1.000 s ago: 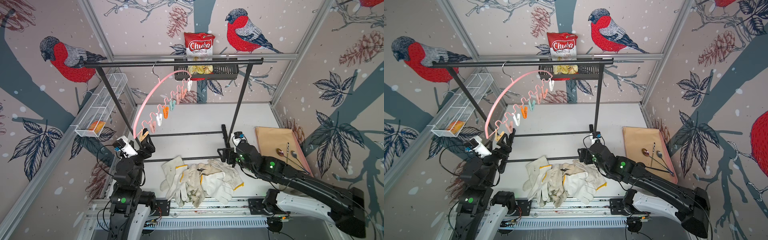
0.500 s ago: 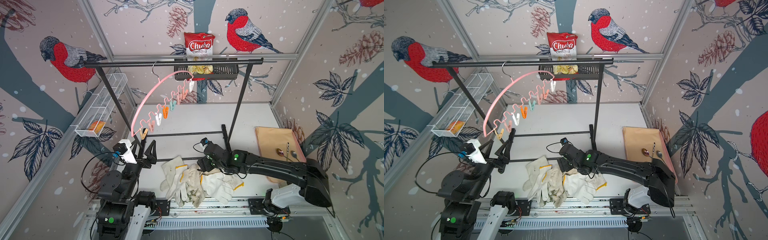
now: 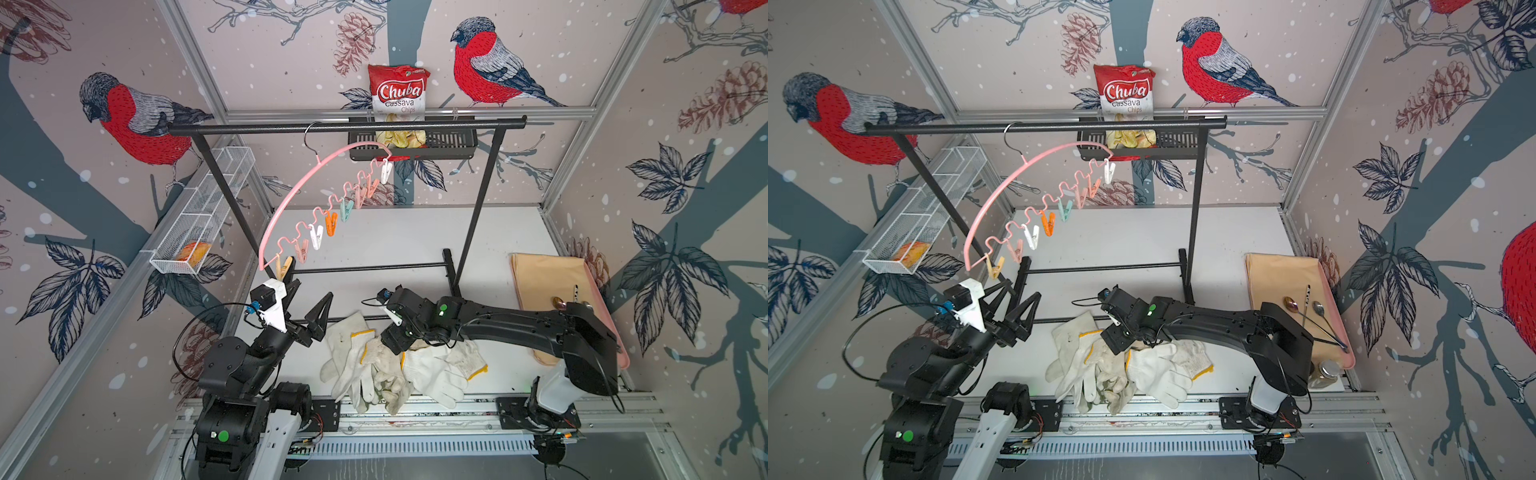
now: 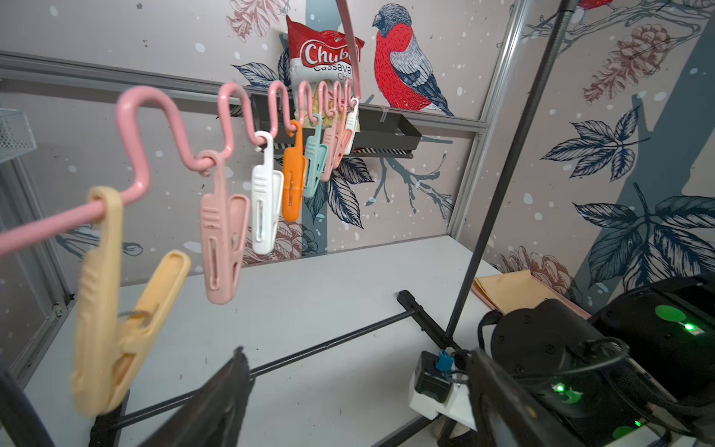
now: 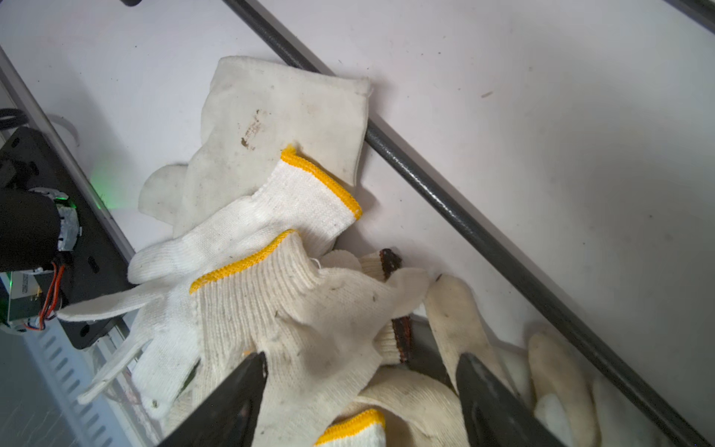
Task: Clip the gloves onto a hanger to dry
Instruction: Pick up the glove from the center of the board.
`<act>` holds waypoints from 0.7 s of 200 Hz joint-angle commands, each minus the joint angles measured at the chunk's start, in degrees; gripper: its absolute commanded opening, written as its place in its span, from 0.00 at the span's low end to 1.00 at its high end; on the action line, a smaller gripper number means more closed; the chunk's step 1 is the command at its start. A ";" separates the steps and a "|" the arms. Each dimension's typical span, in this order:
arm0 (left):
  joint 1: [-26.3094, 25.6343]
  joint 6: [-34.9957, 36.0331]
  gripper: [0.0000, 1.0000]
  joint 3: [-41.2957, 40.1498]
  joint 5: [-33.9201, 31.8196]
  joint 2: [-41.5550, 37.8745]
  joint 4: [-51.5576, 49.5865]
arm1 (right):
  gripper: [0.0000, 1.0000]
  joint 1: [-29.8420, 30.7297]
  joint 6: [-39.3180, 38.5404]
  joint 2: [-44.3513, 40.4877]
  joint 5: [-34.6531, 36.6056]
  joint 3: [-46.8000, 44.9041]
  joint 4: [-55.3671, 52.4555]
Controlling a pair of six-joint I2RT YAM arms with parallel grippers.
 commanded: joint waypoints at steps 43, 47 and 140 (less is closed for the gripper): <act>-0.82 3.64 0.85 -2.23 7.15 1.57 3.22 | 0.78 -0.04 -4.43 3.34 -3.34 1.93 -0.71; -0.94 3.84 0.85 -2.40 7.01 1.63 3.22 | 0.78 -0.04 -4.39 3.45 -3.43 1.86 -0.58; -0.99 1.56 0.84 -6.69 0.77 1.11 5.08 | 0.59 -1.40 -5.71 6.36 -5.77 1.87 0.71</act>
